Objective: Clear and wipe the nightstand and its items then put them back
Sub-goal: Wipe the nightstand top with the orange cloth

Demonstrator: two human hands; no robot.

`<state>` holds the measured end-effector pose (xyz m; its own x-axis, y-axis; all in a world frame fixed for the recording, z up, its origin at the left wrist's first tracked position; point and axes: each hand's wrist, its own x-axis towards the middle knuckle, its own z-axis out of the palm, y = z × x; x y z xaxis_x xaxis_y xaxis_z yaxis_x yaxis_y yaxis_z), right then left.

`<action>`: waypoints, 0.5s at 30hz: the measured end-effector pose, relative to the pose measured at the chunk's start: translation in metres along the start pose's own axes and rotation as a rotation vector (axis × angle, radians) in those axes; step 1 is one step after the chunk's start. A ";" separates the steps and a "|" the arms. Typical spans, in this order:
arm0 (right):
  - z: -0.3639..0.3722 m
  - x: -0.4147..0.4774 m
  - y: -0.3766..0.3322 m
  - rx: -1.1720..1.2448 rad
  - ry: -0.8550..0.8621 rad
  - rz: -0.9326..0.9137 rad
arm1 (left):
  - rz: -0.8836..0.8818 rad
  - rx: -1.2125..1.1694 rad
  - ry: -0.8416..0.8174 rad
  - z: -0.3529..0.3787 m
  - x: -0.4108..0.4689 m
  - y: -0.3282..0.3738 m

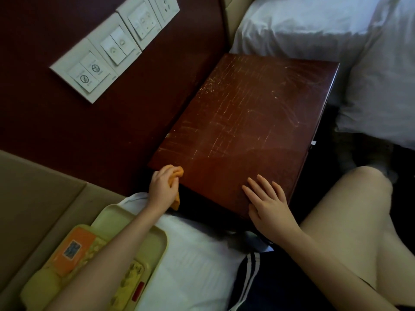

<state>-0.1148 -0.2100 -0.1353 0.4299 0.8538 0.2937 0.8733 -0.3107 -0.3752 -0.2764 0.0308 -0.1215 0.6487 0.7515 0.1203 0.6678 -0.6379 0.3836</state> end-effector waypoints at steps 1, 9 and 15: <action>0.000 0.000 0.000 0.002 -0.002 0.002 | 0.006 0.007 -0.013 -0.001 0.001 -0.001; -0.006 -0.001 0.001 -0.020 -0.025 0.018 | -0.462 -0.066 0.142 -0.021 0.049 -0.018; -0.007 0.000 -0.001 -0.002 -0.048 0.013 | -0.241 -0.037 0.100 -0.011 0.027 0.001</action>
<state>-0.1137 -0.2130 -0.1286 0.4293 0.8690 0.2462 0.8685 -0.3223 -0.3766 -0.2618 0.0522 -0.1080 0.4315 0.8953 0.1106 0.7840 -0.4329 0.4450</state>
